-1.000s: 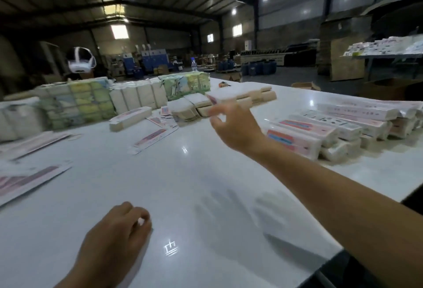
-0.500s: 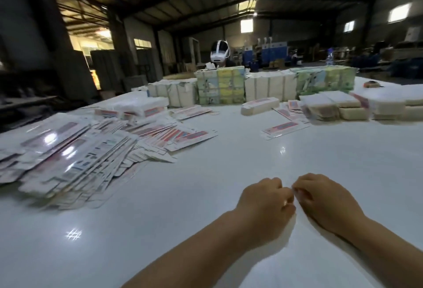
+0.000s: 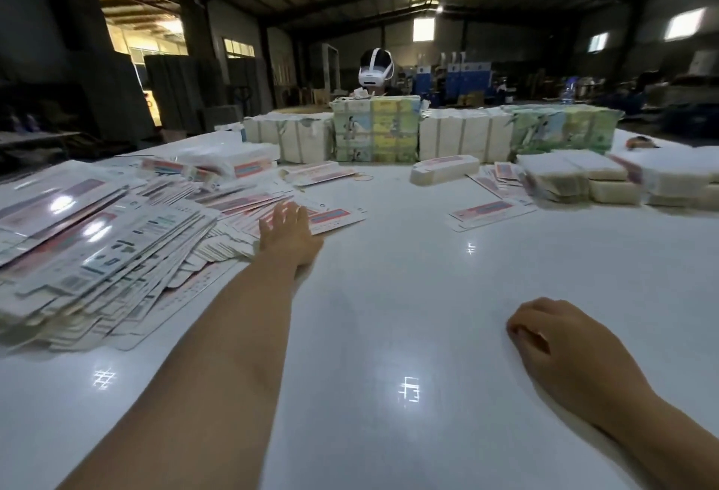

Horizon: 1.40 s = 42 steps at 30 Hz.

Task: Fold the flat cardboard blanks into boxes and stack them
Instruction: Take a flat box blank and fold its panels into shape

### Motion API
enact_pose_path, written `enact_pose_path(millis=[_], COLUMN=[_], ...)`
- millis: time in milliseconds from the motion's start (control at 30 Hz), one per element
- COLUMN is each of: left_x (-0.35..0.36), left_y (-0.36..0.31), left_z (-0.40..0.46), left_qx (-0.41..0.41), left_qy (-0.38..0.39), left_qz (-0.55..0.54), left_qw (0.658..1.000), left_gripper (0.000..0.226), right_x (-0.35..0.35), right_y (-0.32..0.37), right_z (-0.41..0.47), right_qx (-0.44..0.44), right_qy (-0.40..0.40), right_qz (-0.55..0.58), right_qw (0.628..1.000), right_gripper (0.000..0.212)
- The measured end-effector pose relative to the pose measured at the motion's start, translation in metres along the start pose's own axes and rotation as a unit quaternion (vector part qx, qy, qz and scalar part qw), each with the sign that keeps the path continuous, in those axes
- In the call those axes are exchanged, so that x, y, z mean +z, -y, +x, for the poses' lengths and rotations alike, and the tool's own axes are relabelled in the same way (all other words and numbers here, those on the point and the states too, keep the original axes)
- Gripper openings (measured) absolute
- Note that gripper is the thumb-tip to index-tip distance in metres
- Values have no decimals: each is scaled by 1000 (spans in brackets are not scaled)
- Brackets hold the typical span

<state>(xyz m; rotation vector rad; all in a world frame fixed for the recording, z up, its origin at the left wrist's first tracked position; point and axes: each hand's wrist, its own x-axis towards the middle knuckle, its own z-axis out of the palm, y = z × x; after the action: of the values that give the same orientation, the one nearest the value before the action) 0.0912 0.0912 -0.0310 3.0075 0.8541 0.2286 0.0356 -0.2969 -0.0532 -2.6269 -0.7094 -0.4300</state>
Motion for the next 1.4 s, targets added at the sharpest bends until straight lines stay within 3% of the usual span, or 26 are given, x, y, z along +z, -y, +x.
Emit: enact_pose_path(millis=[100, 200, 333, 467, 533, 600, 633, 667, 733, 767, 800, 833, 933, 1033, 1133, 1233, 1300, 1400], left_x=[-2, -4, -11, -32, -38, -37, -36, -35, -33, -32, -30, -27, -18, -14, -11, -11, -11, -9], left_y=[-4, -9, -12, -33, -53, -73, -81, -87, -96, -97, -98, -98, -97, -102, -116, -134, -144, -152], left_z=[6, 1, -7, -29, -56, -94, -115, -134, -162, -171, -179, -184, -192, -192, -191, -189, -187, -184], left_qx=[-10, 47, 100, 132, 172, 263, 320, 380, 474, 500, 512, 514, 498, 460, 414, 394, 367, 347], left_qy=[10, -17, -31, -94, -144, -216, -242, -264, -295, -295, -294, -292, -250, -211, -113, -38, -28, -86], left_qz=[41, 117, 187, 133, 51, -60, -99, -120, -111, -101, -95, -97, -119, -133, -108, -38, -55, -88], left_qw=[999, 992, 977, 978, 973, 938, 911, 878, 822, 808, 801, 801, 822, 852, 897, 918, 928, 930], left_gripper=[47, 27, 25, 28, 35, 41, 41, 39, 35, 33, 31, 31, 32, 31, 74, 95, 97, 94], right_x=[-1, -2, -1, 3, 7, 5, 0, -8, -24, -30, -37, -40, -37, -31, -26, -22, -20, -19], right_y=[0, 0, 2, -1, -4, -5, -4, -4, -10, -14, -17, -19, -16, -9, -5, -2, -1, -1], right_z=[0, 0, 0, 3, 5, 8, 11, 16, 23, 23, 22, 20, 14, 15, 17, 17, 17, 18], right_qx=[-7, -8, -4, -6, -6, 55, 123, 207, 347, 378, 393, 398, 389, 366, 333, 307, 294, 276], right_qy=[0, 3, 13, 19, 26, 7, -25, -66, -84, -71, -55, -39, -19, -23, 3, 31, 34, 36], right_qz=[2, -1, 10, 12, 25, 148, 260, 389, 643, 718, 752, 759, 718, 699, 696, 689, 693, 693], right_qw=[1000, 1000, 1000, 1000, 999, 987, 957, 895, 677, 580, 525, 513, 577, 613, 636, 656, 657, 665], right_gripper=[15, 15, 16, 16, 16, 24, 32, 40, 52, 55, 52, 44, 15, 15, 13, 11, 12, 16])
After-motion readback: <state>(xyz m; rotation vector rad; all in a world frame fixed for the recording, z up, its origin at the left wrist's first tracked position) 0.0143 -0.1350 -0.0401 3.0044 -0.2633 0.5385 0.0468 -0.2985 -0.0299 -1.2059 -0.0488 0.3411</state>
